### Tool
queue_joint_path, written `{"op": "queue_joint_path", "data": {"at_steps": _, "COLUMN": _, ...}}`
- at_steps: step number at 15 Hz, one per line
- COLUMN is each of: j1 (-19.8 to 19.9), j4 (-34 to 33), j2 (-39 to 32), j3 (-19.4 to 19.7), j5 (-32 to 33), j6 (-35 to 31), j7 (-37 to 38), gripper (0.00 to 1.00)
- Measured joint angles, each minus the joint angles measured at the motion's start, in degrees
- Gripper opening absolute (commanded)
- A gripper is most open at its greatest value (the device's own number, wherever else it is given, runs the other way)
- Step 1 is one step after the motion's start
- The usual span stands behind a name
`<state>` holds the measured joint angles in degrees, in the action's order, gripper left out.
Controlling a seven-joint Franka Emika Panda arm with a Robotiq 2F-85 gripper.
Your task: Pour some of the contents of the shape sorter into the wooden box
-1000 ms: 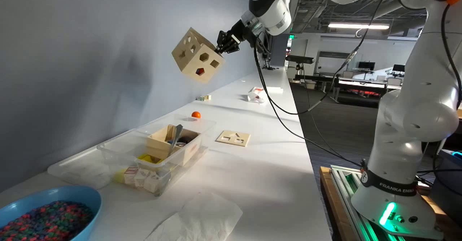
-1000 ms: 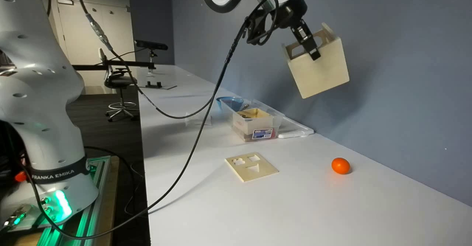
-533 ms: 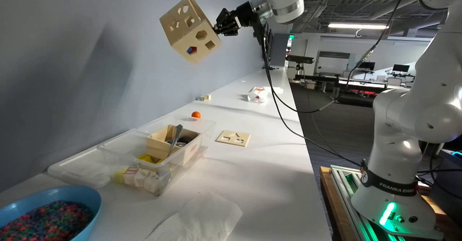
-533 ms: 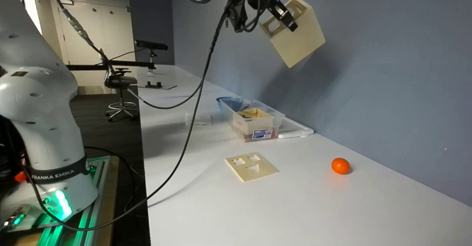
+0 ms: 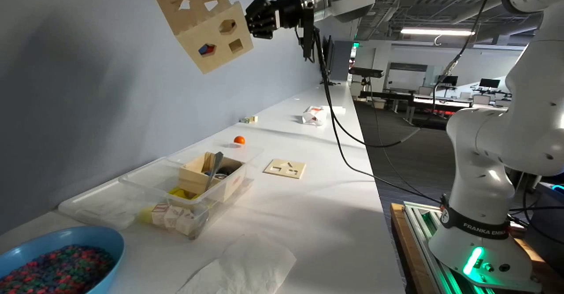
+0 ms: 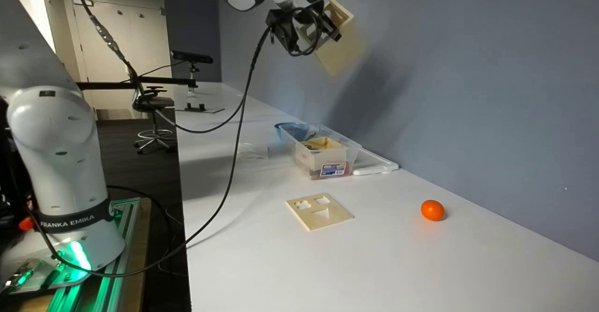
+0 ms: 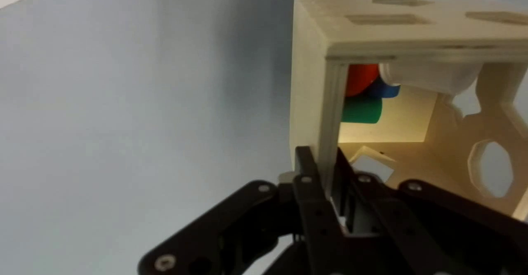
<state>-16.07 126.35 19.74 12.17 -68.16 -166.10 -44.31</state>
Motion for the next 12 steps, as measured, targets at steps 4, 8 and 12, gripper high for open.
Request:
{"op": "queue_joint_path", "data": {"at_steps": 4, "j1": -6.9, "j4": -2.7, "j2": -2.1, "j3": 1.8, "j5": -16.6, "j6": -11.6, "j7": -16.3, "gripper": 0.03}}
{"op": "queue_joint_path", "data": {"at_steps": 8, "j1": -8.1, "j4": -9.6, "j2": -4.5, "j3": 3.3, "j5": -29.9, "j6": -15.8, "j7": -30.5, "gripper": 0.13}}
{"op": "queue_joint_path", "data": {"at_steps": 12, "j1": -8.1, "j4": -7.9, "j2": -5.0, "j3": 3.3, "j5": -29.8, "j6": -15.8, "j7": -30.4, "gripper": 0.13}}
